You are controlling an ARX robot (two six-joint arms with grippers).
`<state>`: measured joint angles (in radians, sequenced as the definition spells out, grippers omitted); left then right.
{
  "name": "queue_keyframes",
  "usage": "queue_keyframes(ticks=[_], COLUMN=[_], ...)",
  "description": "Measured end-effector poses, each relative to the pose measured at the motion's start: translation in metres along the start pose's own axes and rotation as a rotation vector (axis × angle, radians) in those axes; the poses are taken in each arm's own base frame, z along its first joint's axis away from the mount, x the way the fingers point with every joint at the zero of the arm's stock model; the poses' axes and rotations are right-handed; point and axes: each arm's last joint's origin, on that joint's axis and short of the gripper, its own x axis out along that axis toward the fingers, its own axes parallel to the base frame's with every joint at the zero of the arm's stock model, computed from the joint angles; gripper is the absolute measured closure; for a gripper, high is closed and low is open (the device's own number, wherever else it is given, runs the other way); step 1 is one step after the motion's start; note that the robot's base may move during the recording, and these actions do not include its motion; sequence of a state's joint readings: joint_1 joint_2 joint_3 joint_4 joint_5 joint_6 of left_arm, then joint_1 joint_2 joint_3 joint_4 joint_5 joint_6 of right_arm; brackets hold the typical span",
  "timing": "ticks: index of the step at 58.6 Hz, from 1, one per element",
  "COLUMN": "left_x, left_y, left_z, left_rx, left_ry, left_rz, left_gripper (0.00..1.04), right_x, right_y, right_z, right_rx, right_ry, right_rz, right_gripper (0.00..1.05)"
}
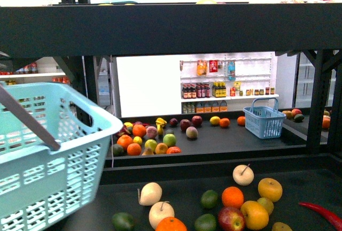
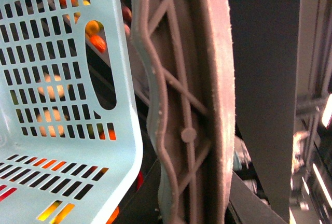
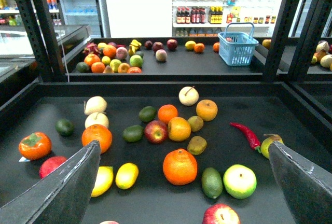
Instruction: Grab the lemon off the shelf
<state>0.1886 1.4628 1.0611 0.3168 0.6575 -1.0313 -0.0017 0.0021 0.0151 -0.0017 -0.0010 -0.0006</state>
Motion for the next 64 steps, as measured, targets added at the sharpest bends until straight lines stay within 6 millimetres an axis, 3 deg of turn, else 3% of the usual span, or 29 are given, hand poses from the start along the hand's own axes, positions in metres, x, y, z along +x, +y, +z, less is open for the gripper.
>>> queue_keyframes(ticks=[7, 8, 24, 47, 60, 64], left_x=[0.017, 0.042, 0.069, 0.103, 0.111, 0.111], left_y=[-0.007, -0.013, -0.013, -0.021, -0.016, -0.016], left_z=[-0.030, -0.070, -0.112, -0.143, -0.148, -0.148], left_rx=[0.017, 0.071, 0.099, 0.122, 0.135, 0.135], left_ry=[0.118, 0.267, 0.416, 0.495, 0.495, 0.493], left_rz=[-0.044, -0.089, -0.117, -0.155, -0.139, -0.135], left_gripper=[0.91, 0.91, 0.91, 0.91, 0.91, 0.92], right_x=[0.000, 0.000, 0.000, 0.000, 0.000, 0.001], right_y=[0.000, 0.000, 0.000, 0.000, 0.000, 0.000], right_z=[0.000, 0.000, 0.000, 0.000, 0.000, -0.002], right_rx=[0.000, 0.000, 0.000, 0.000, 0.000, 0.029], right_ry=[0.000, 0.000, 0.000, 0.000, 0.001, 0.177], right_rz=[0.000, 0.000, 0.000, 0.000, 0.000, -0.002], right_gripper=[0.07, 0.07, 0.07, 0.07, 0.07, 0.07])
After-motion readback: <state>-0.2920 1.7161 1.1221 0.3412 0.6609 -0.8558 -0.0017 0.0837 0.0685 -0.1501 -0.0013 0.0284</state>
